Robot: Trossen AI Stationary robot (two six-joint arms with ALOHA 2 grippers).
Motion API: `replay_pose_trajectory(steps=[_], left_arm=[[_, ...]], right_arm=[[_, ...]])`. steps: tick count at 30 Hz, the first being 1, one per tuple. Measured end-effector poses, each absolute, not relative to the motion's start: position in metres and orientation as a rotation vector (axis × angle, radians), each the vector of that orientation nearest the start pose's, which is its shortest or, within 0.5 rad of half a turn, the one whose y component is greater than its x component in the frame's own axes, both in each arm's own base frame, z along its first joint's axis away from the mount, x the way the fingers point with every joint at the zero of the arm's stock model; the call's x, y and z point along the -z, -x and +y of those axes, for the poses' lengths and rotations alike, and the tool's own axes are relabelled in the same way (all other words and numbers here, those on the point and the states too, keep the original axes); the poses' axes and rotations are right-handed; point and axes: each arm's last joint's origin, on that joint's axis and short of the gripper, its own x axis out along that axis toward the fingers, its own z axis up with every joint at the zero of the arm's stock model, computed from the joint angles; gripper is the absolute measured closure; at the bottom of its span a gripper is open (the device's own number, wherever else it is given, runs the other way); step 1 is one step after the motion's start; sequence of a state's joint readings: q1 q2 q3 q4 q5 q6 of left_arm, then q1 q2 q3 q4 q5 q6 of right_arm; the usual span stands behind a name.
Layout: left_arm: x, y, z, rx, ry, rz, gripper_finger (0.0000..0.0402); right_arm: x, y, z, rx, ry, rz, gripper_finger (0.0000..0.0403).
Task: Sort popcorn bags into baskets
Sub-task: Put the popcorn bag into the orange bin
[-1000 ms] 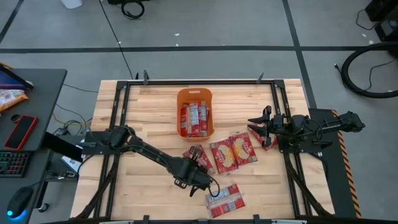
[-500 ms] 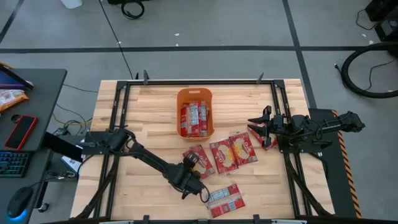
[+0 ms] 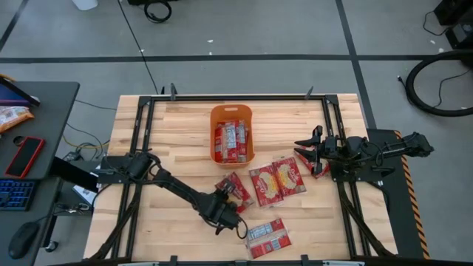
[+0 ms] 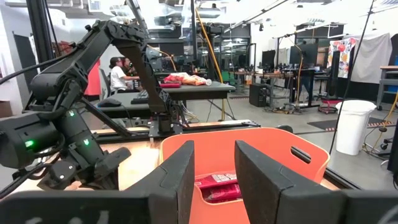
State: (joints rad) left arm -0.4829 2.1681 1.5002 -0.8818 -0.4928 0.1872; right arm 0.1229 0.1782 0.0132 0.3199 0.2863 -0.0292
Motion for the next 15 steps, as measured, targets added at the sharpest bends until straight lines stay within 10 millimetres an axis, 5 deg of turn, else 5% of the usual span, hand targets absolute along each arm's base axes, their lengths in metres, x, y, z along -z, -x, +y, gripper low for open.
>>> replay_pose_trajectory(steps=[6, 15], left_arm=[[-0.138, -0.364, -0.174, 0.063, -0.775, 1.370, 0.0397], [-0.221, -0.377, -0.167, -0.016, -0.505, 1.177, 0.0399]], right_arm=[[-0.184, -0.106, 0.005, 0.165, -0.002, -0.149, 0.0284], [-0.184, -0.106, 0.005, 0.165, -0.003, -0.149, 0.0284]])
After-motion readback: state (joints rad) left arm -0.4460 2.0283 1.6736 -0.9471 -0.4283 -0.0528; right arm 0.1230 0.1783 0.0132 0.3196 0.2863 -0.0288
